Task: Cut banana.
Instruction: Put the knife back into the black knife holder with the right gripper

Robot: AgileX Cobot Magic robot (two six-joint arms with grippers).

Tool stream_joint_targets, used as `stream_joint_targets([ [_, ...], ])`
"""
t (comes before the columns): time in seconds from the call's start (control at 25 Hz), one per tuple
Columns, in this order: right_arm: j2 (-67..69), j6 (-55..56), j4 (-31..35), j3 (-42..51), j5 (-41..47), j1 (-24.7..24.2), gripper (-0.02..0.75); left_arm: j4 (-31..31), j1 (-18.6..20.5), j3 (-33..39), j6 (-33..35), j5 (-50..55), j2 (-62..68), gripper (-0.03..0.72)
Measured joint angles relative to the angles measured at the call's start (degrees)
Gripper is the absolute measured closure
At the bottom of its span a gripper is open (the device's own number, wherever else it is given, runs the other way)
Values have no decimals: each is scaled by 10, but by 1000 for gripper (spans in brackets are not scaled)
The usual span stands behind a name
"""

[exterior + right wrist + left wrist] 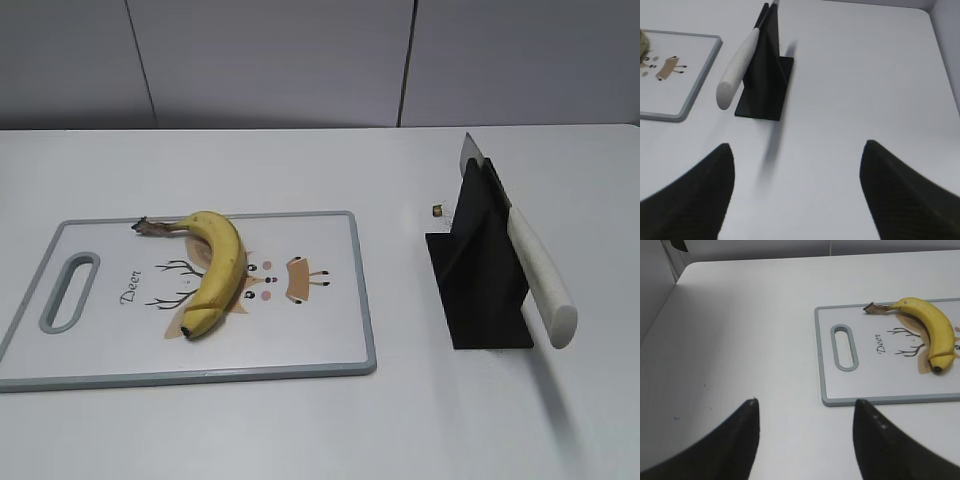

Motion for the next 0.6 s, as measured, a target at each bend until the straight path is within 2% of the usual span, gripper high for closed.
stream_joint_targets([
  [0.16,0,0,0,0,0,-35,146,0,0,0,0,0,0,112],
  [0.6,0,0,1,0,0,-39,146,0,0,0,0,0,0,112],
])
